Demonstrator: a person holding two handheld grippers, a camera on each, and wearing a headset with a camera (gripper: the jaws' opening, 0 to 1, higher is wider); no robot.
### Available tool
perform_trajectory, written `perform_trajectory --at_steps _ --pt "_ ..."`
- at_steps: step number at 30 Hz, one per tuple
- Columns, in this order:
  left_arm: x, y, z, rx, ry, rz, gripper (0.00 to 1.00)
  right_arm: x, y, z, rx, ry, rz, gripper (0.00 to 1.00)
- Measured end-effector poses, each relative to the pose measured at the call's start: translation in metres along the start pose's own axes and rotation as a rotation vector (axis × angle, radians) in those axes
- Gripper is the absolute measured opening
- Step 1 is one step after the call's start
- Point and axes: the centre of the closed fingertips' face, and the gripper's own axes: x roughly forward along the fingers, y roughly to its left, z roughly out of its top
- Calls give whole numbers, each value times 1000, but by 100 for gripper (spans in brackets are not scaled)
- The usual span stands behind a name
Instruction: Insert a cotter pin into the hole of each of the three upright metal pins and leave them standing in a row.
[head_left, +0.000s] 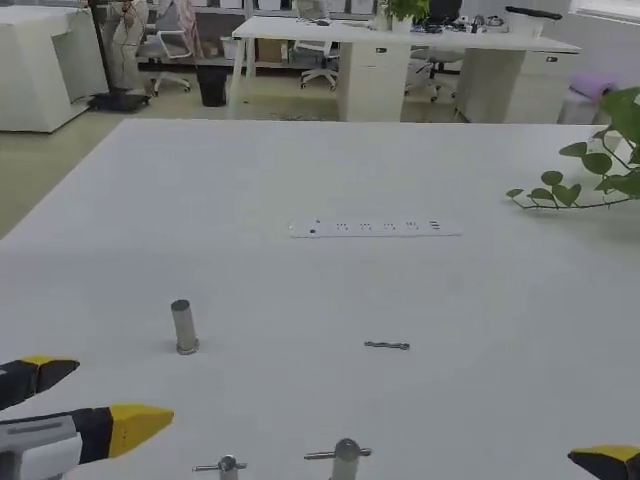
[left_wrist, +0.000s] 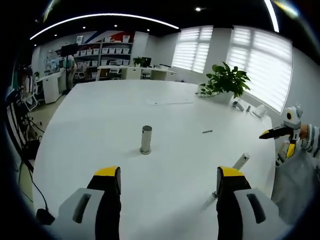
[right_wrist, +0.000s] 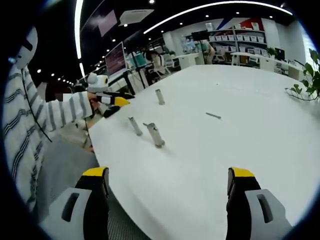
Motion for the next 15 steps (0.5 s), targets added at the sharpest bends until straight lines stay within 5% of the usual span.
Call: perform_trajectory --at_steps 12,15 --pt "44 29 33 28 -29 73 57 3 0 -1 28 3 -3 100" --pt "55 33 35 103 -10 88 50 4 -2 -2 35 1 -7 100"
